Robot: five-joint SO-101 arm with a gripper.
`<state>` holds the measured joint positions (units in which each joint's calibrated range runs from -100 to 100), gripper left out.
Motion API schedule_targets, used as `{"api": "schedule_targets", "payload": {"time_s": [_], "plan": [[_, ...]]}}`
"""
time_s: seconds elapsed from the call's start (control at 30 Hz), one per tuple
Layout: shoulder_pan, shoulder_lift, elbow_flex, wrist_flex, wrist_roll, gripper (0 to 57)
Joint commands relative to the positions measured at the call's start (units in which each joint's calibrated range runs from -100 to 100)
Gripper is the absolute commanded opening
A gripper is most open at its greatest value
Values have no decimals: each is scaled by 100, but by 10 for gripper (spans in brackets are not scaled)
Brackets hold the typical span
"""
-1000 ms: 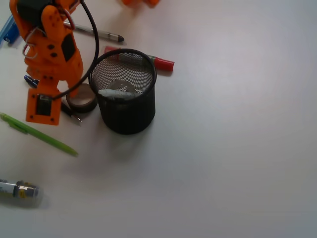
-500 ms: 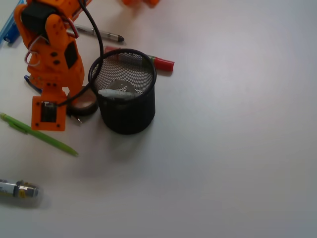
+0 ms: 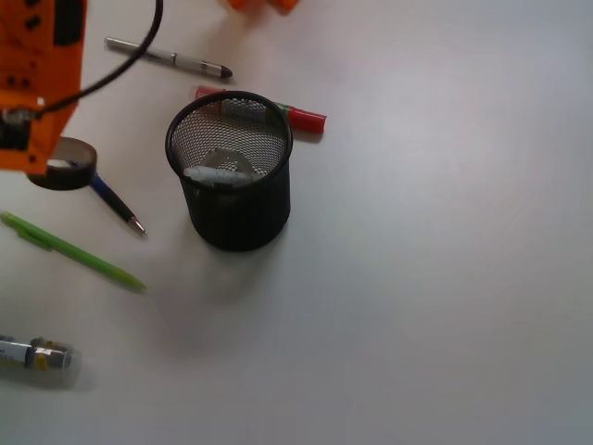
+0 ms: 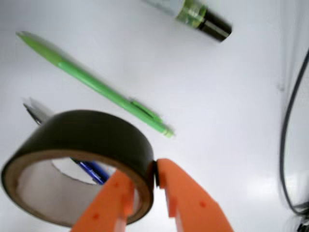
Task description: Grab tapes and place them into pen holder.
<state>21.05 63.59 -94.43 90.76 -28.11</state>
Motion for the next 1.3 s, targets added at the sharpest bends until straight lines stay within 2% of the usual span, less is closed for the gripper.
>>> {"api": "schedule_targets", "payload": {"time_s": [0.0, 0.3, 0.5, 0.87, 1.27], "plan": [[-255, -498, -457, -20, 200, 2], [-1316, -2776, -285, 881, 684, 2], [-2124, -2742, 1119, 881, 215, 2], [-1713, -3941, 3800, 863, 117, 3], [-1727, -4213, 4896, -12, 117, 6]]}}
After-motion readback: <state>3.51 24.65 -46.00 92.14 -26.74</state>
